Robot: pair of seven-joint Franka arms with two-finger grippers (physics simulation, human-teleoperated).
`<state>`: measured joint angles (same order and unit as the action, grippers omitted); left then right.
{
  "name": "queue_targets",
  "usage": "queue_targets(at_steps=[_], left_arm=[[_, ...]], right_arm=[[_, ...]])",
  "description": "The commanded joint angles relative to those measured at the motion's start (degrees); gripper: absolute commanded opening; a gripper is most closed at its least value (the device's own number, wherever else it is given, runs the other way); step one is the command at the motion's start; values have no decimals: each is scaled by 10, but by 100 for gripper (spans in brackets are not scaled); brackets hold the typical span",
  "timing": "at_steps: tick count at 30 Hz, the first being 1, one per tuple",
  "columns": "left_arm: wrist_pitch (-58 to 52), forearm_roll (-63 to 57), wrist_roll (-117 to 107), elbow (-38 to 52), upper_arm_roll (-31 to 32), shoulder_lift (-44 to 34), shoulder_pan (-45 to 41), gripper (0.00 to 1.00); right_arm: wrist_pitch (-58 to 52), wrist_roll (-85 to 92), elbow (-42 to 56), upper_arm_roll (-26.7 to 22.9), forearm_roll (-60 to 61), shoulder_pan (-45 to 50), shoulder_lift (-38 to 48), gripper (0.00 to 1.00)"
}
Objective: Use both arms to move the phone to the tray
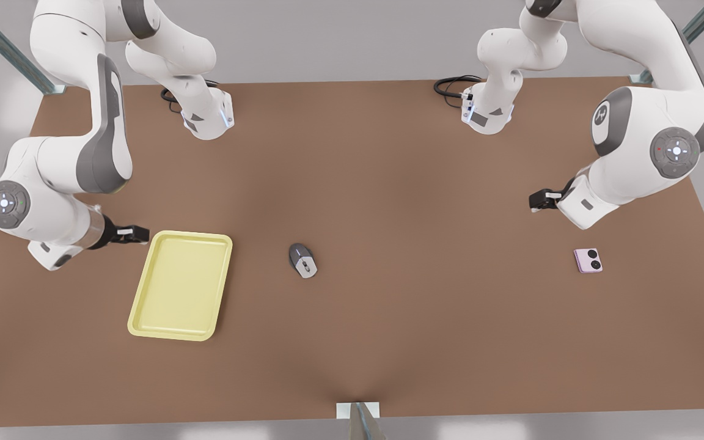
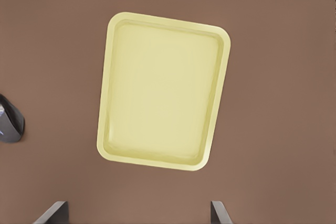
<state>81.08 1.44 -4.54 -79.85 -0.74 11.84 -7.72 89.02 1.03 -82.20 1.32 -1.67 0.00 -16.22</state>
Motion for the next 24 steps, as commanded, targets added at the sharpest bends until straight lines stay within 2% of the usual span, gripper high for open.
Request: queue_targets(at_steps=[1, 2, 4, 5, 6, 7, 13, 16, 24], left_arm=[[-6, -6, -59, 0, 0, -1, 1, 100], [19, -7, -64, -10, -3, 1, 1, 100], [132, -28, -59, -104, -43, 8, 22, 100], [180, -24, -19, -127, -43, 25, 48, 100], [280, -23, 44, -203, -44, 25, 90, 100], [348, -23, 86, -239, -45, 38, 129, 100], [527, -12, 128, -326, -44, 108, 222, 100], [582, -3, 128, -321, -44, 145, 240, 100], [585, -8, 284, -311, -44, 179, 249, 100]], right_arm=[[28, 8, 0, 0, 0, 0, 0, 100], [28, 9, 0, 0, 1, 0, 0, 100], [28, 7, 0, 0, 1, 0, 0, 100], [28, 7, 0, 0, 1, 0, 0, 100], [28, 7, 0, 0, 1, 0, 0, 100], [28, 7, 0, 0, 1, 0, 0, 100], [28, 8, 0, 0, 1, 0, 0, 100], [28, 8, 0, 0, 1, -1, 0, 100], [28, 8, -1, -1, 1, -1, -1, 100]])
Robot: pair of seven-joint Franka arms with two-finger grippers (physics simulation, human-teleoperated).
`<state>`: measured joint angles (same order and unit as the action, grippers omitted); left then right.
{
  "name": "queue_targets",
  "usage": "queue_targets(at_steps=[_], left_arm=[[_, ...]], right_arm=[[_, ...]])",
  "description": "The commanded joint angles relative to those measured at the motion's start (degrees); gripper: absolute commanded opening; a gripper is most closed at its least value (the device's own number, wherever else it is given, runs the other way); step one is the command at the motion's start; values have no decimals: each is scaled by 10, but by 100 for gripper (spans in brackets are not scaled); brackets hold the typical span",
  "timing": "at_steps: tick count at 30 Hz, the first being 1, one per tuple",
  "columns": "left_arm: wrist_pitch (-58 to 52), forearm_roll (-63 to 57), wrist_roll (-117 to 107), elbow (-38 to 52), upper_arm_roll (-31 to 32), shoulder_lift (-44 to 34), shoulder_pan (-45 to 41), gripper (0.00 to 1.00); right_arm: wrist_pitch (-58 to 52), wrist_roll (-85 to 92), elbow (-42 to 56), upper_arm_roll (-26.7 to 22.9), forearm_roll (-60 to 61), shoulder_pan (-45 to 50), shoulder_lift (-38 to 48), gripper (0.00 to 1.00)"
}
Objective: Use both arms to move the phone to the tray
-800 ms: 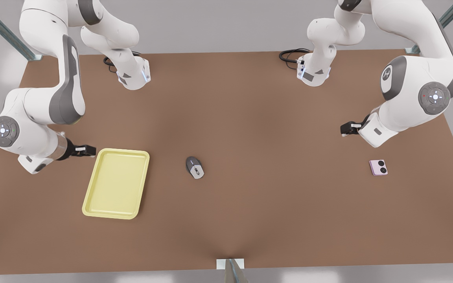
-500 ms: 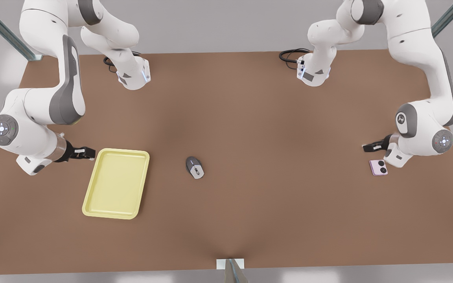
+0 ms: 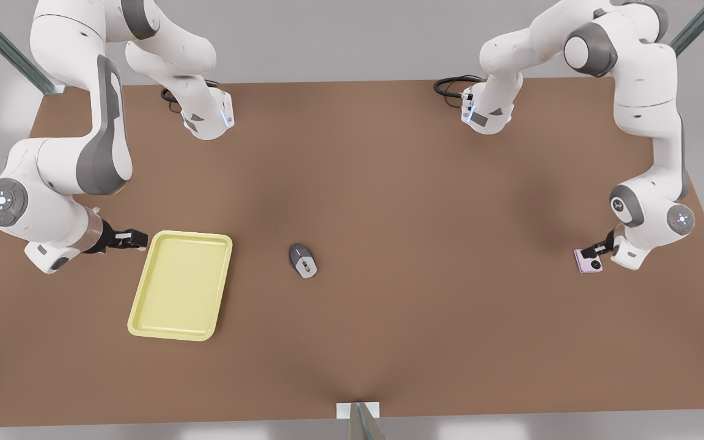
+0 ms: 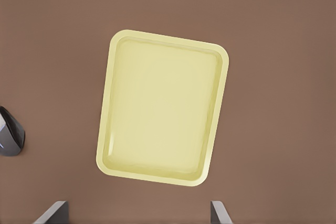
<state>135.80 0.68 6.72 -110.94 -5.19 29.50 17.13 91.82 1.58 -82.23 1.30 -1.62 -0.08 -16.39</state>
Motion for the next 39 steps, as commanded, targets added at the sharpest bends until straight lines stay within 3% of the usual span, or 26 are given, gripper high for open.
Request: queue_targets(at_steps=[1, 21, 24, 25, 39], left_arm=[[35, -4, 181, 1, 0, 4, 0, 100], [39, 7, 216, 34, 3, 75, 0, 100], [36, 5, 201, 47, 3, 73, 0, 76], [35, 5, 201, 48, 3, 72, 0, 75], [35, 6, 189, 49, 3, 80, 0, 76]], right_arm=[[0, 3, 0, 0, 0, 0, 0, 100], [0, 4, 0, -2, 0, 0, 0, 100], [1, 2, 11, 5, 4, 4, 0, 100], [-18, -4, 11, 5, 6, 11, 0, 100], [-23, -5, 12, 3, 5, 7, -1, 100]])
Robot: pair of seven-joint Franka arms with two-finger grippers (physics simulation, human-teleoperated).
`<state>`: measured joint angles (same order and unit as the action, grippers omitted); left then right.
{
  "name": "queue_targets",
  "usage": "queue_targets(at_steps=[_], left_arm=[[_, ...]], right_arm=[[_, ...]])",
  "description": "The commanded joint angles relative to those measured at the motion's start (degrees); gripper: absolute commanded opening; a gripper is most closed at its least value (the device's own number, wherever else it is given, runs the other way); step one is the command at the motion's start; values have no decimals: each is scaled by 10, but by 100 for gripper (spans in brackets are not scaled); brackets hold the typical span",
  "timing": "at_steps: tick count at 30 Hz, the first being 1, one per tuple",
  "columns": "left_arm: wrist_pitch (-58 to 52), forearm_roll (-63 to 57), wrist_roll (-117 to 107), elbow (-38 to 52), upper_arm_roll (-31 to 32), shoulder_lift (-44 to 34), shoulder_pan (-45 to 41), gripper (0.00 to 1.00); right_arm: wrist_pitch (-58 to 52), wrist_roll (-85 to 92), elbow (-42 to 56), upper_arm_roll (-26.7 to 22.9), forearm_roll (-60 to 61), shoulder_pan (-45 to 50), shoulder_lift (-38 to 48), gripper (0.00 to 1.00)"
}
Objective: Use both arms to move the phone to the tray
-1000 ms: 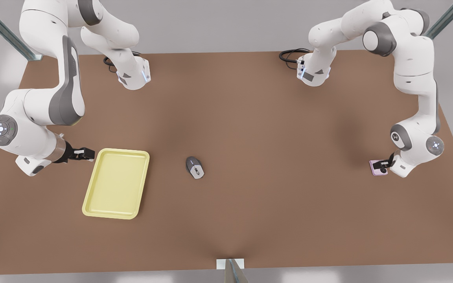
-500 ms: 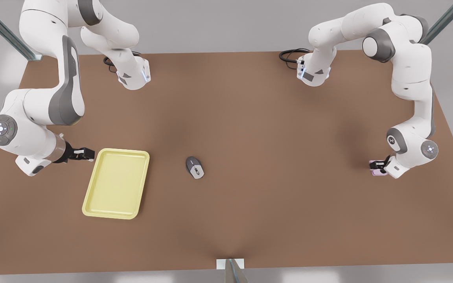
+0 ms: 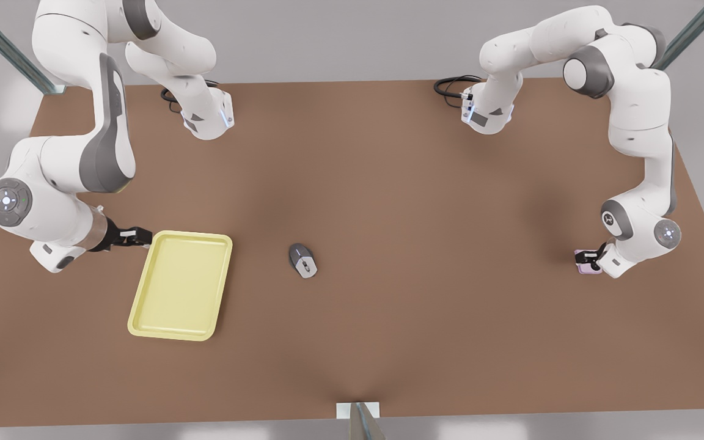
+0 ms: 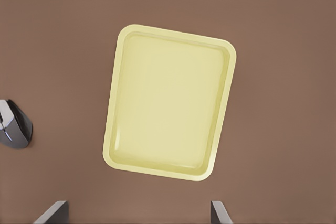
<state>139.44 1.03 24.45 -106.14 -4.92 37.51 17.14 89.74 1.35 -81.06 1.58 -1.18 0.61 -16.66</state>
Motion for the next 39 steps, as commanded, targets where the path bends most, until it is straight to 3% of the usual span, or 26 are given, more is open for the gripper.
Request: queue_targets(at_steps=[1, 11, 16, 20, 22, 28, 35, 39], left_arm=[[-1, 3, 12, 1, 0, 2, 0, 76], [-1, 3, -3, 0, 2, 2, 0, 75], [-21, -1, -87, 0, 23, -33, -25, 75], [-94, -1, -450, 11, 54, -101, -241, 75], [-188, 0, -577, 111, 54, -68, -334, 75], [-200, 1, -815, 275, 54, 57, -497, 75], [-189, 19, -954, 425, 53, 174, -583, 75], [-137, 19, -967, 435, 49, 199, -581, 75]], right_arm=[[-3, -3, 0, 0, 0, 0, 0, 100], [-3, -4, 0, -1, 0, -1, 0, 100], [-3, -4, 0, -1, 0, -1, 0, 100], [-4, -3, -1, -2, 0, -3, 0, 100], [-4, -4, -1, -2, 0, -2, 0, 100], [-4, -3, 0, -2, 0, -3, 0, 100], [-4, -2, -1, -1, 0, 0, 1, 100], [-4, -3, 0, 0, 1, 0, 1, 100]])
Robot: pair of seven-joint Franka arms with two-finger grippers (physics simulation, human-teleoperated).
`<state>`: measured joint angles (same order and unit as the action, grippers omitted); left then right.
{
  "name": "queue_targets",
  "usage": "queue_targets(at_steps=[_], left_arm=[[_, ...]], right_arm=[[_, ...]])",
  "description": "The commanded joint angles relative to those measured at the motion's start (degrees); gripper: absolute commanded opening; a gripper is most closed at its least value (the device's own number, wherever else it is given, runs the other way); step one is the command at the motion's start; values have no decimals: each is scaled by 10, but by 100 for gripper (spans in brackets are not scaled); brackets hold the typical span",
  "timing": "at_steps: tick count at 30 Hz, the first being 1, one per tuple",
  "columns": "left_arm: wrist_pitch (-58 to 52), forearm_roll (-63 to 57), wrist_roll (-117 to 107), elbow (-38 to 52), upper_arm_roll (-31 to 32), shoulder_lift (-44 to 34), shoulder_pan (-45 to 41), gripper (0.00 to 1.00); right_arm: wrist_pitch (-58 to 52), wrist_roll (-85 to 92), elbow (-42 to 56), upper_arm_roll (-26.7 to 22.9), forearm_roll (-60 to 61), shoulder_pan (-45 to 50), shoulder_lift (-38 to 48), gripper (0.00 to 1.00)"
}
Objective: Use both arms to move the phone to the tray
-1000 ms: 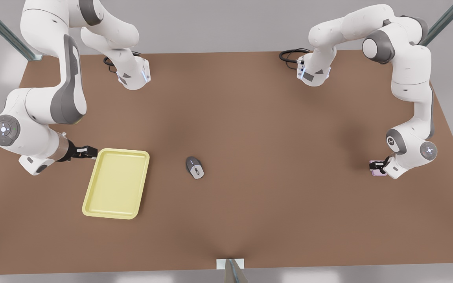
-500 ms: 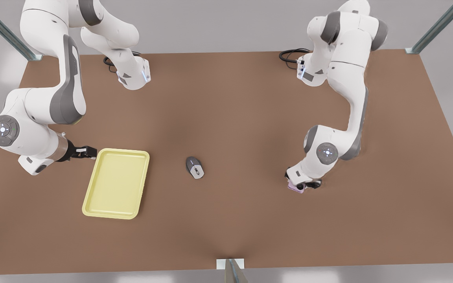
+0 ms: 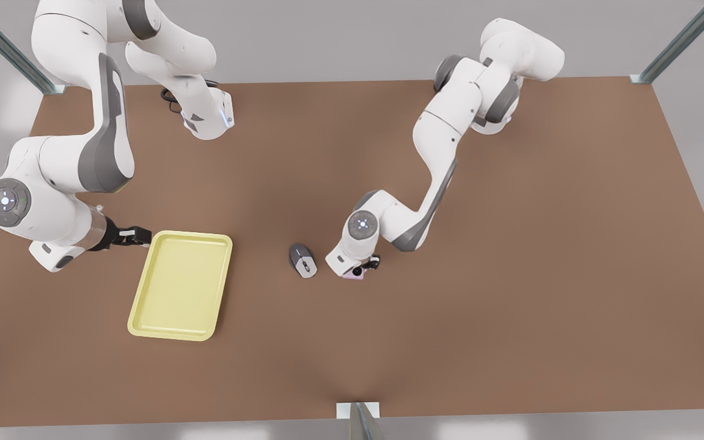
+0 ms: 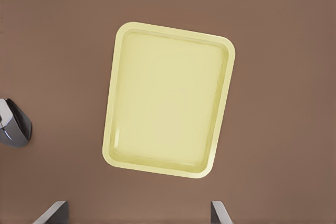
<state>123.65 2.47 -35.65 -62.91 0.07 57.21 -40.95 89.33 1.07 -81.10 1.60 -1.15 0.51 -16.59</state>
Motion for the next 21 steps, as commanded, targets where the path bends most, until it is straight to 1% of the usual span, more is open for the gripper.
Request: queue_targets(at_steps=[1, 3, 4, 5, 8, 9, 10, 11, 12, 13, 14, 15, 16, 17, 18, 19, 21], left_arm=[[24, 5, -365, 2, -2, 4, -1, 75], [24, 4, -362, 3, 0, 12, -7, 75], [24, 4, -360, 3, 0, 16, -7, 79], [25, 3, -357, 3, 0, 16, -8, 100], [20, -1, -355, 2, -1, 10, -4, 100], [-5, -2, -312, 0, -2, -13, 5, 100], [-148, -1, -167, 0, -2, -68, 39, 100], [-325, -3, 34, 1, -7, -155, 92, 100], [-432, -31, 175, 1, -24, -233, 142, 100], [-510, -44, 321, 2, -60, -287, 171, 100], [-557, -41, 401, -11, -100, -337, 186, 100], [-466, -35, 393, -184, -43, -464, 244, 100], [-523, -28, 401, -182, -44, -469, 245, 100], [-542, -27, 396, -162, -37, -472, 245, 100], [-567, -21, 389, -120, -23, -459, 241, 100], [-573, 7, 390, -100, -24, -461, 241, 100], [-573, 16, 393, -100, -25, -461, 242, 100]], right_arm=[[0, 1, 1, 2, 1, 1, 1, 100], [1, -2, 0, 2, 1, 2, 1, 100], [1, -2, 0, 3, 1, -2, 1, 100], [1, -2, 0, 3, 1, -6, 0, 100], [0, 1, 2, 2, 1, 1, 1, 100], [2, -3, 0, 2, 1, 3, 4, 100], [2, 0, 0, 4, 3, 3, 1, 100], [3, -1, -1, 5, 31, 4, -1, 100], [11, -4, -3, 17, 32, 8, -1, 100], [17, -33, -3, 28, 19, 19, -3, 100], [17, -85, 1, 56, 19, 28, -12, 100], [29, -135, 2, 86, 20, 29, -25, 100], [43, -183, 6, 120, 19, 30, -45, 100], [74, -248, 6, 145, 18, 45, -58, 100], [89, -298, 21, 145, 15, 82, -85, 100], [89, -339, 54, 145, 5, 117, -119, 100], [95, -440, 148, 134, -8, 186, -213, 100]])
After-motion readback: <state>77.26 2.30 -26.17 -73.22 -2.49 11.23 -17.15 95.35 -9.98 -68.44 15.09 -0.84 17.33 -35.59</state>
